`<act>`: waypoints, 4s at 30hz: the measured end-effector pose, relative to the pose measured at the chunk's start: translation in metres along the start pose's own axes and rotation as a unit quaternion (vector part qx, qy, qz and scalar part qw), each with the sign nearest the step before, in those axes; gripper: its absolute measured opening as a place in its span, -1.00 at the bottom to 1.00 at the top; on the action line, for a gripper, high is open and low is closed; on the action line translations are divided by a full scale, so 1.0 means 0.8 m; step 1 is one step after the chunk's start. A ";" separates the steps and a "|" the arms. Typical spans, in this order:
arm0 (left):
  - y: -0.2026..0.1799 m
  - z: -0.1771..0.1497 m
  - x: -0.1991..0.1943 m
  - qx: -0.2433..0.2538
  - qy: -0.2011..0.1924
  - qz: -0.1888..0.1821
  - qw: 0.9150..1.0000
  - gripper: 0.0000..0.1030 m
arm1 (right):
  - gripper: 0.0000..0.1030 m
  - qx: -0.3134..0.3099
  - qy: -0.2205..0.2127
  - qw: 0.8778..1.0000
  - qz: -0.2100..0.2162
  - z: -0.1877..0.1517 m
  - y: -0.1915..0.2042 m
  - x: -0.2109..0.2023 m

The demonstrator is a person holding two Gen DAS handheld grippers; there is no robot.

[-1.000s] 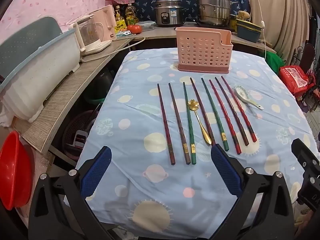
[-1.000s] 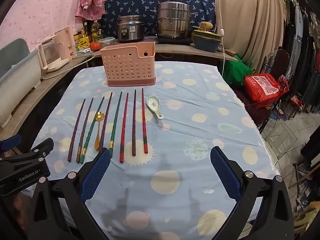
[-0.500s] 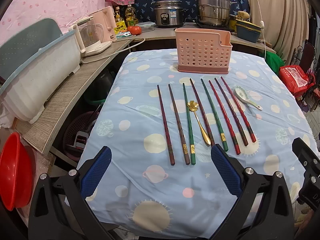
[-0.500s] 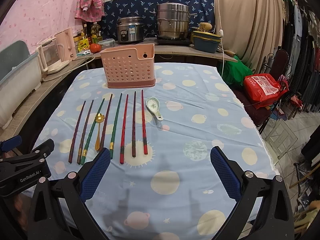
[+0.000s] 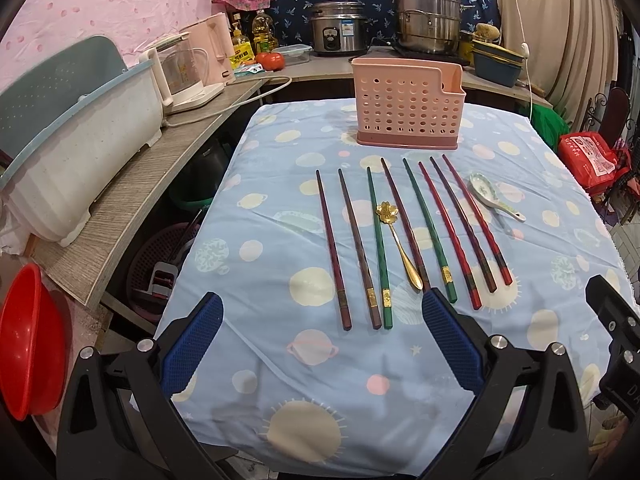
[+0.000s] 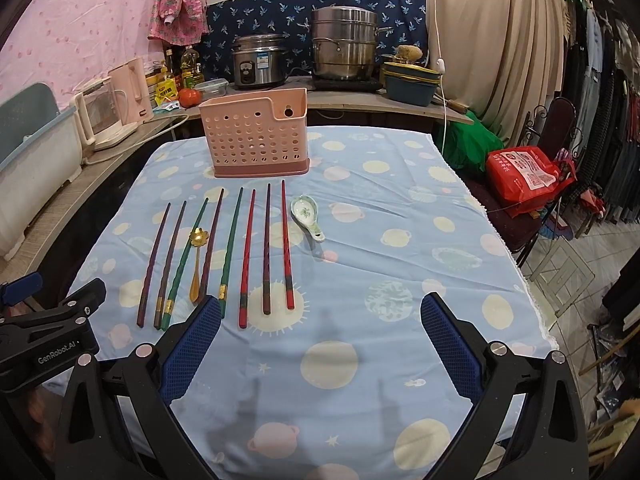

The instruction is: Organize utensils

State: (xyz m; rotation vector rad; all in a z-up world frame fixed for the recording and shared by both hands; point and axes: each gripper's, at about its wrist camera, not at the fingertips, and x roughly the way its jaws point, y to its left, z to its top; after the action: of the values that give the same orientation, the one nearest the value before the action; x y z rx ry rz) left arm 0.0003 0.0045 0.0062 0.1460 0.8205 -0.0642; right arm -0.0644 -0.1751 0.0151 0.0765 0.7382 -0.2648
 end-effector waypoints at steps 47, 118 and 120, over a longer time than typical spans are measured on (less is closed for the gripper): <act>0.007 -0.001 0.000 -0.001 0.001 0.000 1.000 0.85 | 0.87 0.003 -0.003 1.000 0.002 0.001 -0.001 -0.003; 0.026 -0.012 0.154 -0.030 0.128 -0.109 0.985 -0.85 | -0.46 0.071 0.093 0.991 0.069 0.083 -0.031 0.229; 0.026 -0.010 0.155 -0.030 0.129 -0.109 0.985 -0.84 | -0.56 0.074 0.104 0.989 0.077 0.079 -0.031 0.241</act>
State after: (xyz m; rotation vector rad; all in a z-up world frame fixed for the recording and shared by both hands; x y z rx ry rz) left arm 0.0811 0.0261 -0.0882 0.0063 1.0946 -0.2304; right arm 0.1068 -0.2499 -0.0672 0.3056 0.9138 -0.1643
